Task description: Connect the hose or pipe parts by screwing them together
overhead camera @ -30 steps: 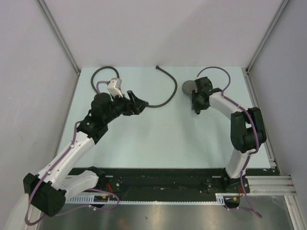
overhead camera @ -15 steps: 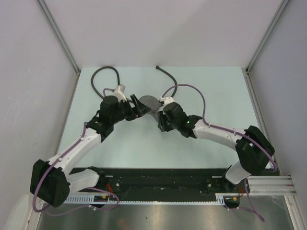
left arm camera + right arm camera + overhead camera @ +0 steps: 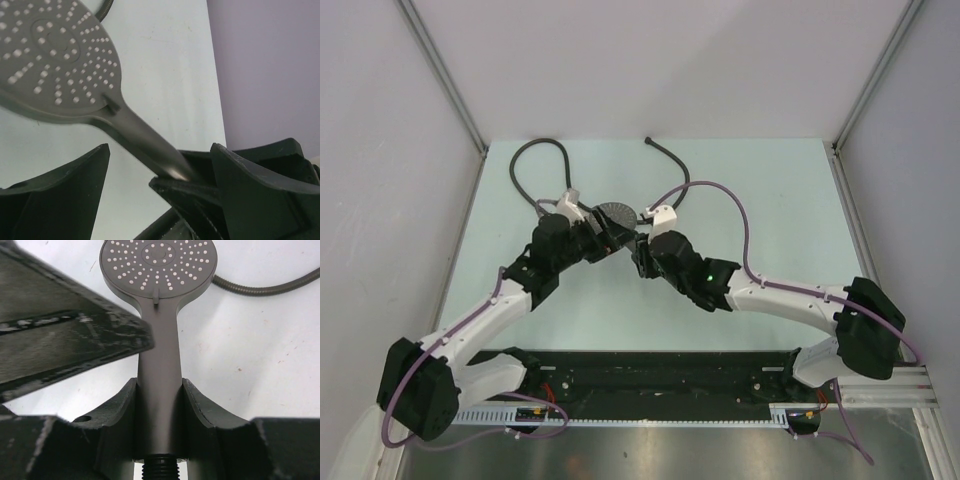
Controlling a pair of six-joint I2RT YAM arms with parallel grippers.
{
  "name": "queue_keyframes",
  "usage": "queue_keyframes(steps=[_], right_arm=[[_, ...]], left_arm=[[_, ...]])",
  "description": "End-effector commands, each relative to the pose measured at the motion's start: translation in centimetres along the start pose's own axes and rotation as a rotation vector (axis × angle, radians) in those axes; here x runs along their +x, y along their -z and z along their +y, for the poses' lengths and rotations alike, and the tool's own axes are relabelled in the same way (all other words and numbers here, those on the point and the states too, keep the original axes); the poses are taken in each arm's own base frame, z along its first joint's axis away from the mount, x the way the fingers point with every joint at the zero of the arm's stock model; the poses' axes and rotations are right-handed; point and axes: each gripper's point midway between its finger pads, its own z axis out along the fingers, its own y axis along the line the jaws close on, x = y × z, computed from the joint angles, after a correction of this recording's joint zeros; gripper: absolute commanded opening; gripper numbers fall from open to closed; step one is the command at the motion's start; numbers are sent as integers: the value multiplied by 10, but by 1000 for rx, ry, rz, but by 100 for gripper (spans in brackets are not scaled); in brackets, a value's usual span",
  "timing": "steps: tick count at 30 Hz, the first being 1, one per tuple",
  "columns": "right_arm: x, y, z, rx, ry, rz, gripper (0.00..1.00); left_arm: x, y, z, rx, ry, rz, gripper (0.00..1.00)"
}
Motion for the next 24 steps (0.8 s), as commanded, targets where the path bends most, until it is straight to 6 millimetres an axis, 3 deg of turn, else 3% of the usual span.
queue_keyframes(steps=[1,12,18,24], right_arm=[[-69,19,2,13,-99,-243,0],[-64,24,5,-34,-79,-297,0],[-66,32,17,-72,-73,-347,0],[-65,36,26,-99,-85,-372,0]], left_arm=[[-16,14,-16,40,94,-95,87],[-5,11,-10,43,297,-60,88],[-8,5,-15,76,365,-63,80],[0,1,-3,47,424,-54,79]])
